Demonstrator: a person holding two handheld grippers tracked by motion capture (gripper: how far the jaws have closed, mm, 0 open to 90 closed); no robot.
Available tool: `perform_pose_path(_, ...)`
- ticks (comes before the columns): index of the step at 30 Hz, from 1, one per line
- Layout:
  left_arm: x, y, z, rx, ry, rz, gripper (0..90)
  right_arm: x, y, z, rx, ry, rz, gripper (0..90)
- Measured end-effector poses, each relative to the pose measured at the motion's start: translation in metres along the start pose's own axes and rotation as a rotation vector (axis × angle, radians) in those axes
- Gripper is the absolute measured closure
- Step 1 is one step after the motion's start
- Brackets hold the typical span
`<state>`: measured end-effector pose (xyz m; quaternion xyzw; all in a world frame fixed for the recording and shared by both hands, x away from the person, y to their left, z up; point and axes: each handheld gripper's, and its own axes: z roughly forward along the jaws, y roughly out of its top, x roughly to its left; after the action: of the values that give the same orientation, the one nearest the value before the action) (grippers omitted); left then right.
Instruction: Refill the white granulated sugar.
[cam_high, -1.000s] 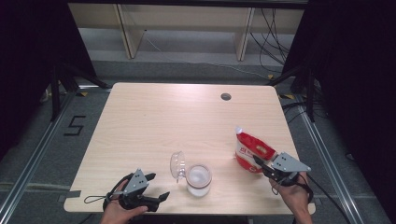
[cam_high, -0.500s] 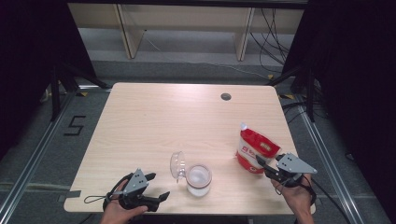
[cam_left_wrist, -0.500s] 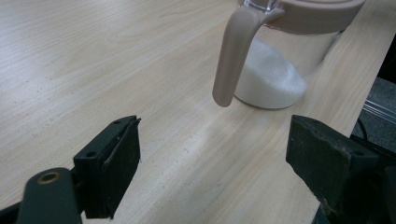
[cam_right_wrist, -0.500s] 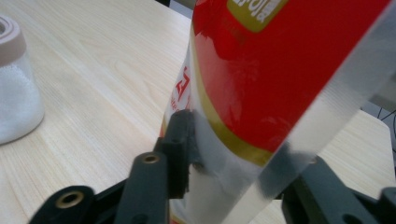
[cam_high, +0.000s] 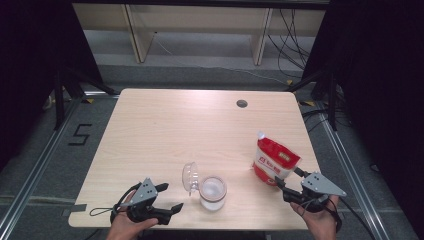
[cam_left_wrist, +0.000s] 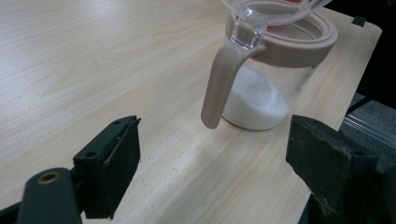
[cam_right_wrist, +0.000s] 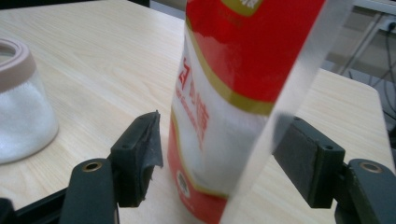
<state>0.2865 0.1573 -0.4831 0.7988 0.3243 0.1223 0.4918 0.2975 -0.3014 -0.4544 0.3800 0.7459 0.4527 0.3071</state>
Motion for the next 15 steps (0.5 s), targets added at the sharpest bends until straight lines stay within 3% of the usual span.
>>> perform_pose_path(1,0.000,0.001,0.000,0.004,0.000,0.003,17.3,0.000,-0.001,-0.001,-0.012,-0.020,-0.023,33.8)
perform_pose_path(5,-0.002,0.007,0.000,-0.014,-0.014,-0.012,17.8,0.005,-0.007,-0.011,0.013,-0.025,0.004,33.0)
perform_pose_path(9,-0.003,0.011,0.000,-0.010,-0.017,-0.011,19.0,0.009,-0.011,-0.017,0.029,-0.043,-0.037,32.2)
perform_pose_path(10,-0.003,0.011,0.000,-0.007,-0.021,-0.015,19.3,0.014,-0.012,-0.019,0.051,-0.035,0.019,32.1)
perform_pose_path(11,-0.003,0.012,-0.001,-0.002,-0.018,-0.009,19.7,0.012,-0.013,-0.019,0.026,-0.042,-0.024,32.1)
perform_pose_path(12,-0.005,0.012,-0.001,0.001,-0.009,-0.011,20.0,0.013,-0.014,-0.020,0.037,-0.027,-0.005,32.0)
perform_pose_path(13,-0.006,0.013,-0.001,0.010,-0.002,0.006,20.9,0.016,-0.015,-0.022,0.049,-0.014,0.015,32.2)
perform_pose_path(14,-0.007,0.014,-0.001,0.012,0.003,0.017,21.9,0.014,-0.016,-0.022,0.043,-0.028,-0.018,32.1)
perform_pose_path(15,-0.009,0.015,-0.002,0.023,0.012,0.033,22.8,0.017,-0.017,-0.023,0.065,-0.020,0.009,32.1)
